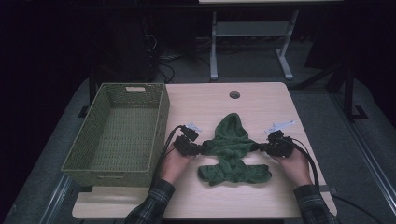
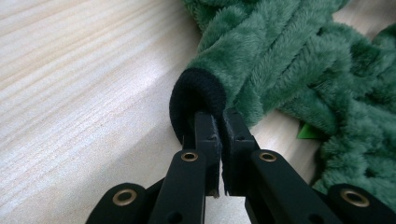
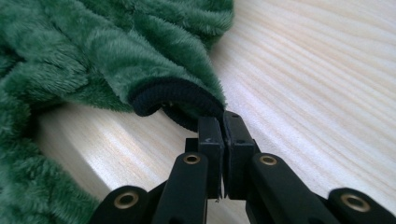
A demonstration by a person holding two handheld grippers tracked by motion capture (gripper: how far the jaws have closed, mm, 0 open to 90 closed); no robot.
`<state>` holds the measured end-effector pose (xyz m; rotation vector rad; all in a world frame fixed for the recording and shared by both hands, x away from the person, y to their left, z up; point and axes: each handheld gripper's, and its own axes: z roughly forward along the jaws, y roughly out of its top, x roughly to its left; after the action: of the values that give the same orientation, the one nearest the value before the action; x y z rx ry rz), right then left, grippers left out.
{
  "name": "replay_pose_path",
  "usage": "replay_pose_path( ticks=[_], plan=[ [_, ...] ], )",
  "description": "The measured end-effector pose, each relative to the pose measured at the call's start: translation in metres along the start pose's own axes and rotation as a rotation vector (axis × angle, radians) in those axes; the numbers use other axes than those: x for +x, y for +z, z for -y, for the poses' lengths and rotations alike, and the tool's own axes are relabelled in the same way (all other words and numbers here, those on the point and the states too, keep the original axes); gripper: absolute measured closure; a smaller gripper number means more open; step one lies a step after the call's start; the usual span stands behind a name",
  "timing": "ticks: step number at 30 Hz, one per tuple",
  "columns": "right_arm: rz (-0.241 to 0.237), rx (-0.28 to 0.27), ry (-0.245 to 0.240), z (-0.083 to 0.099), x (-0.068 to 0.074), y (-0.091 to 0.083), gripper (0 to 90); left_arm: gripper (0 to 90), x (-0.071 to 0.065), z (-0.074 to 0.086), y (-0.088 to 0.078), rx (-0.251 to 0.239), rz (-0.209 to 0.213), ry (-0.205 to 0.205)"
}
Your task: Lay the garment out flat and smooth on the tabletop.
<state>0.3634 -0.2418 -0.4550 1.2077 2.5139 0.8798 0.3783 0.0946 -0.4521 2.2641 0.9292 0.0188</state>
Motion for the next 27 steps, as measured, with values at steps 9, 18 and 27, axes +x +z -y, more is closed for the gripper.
replay_pose_path(
  ticks=[9,18,27],
  plan=[
    [-0.008,-0.006,-0.005,0.003,0.001,0.004,82.3,74.0,-0.001,0.0,0.0,-0.003,-0.001,0.025],
    [-0.001,-0.062,0.007,0.007,0.0,-0.02,59.2,56.3,-0.007,-0.003,-0.013,-0.042,-0.009,0.019],
    [-0.017,-0.129,0.034,0.006,-0.002,-0.046,50.8,47.9,-0.009,-0.02,-0.031,-0.114,-0.019,0.029]
  ],
)
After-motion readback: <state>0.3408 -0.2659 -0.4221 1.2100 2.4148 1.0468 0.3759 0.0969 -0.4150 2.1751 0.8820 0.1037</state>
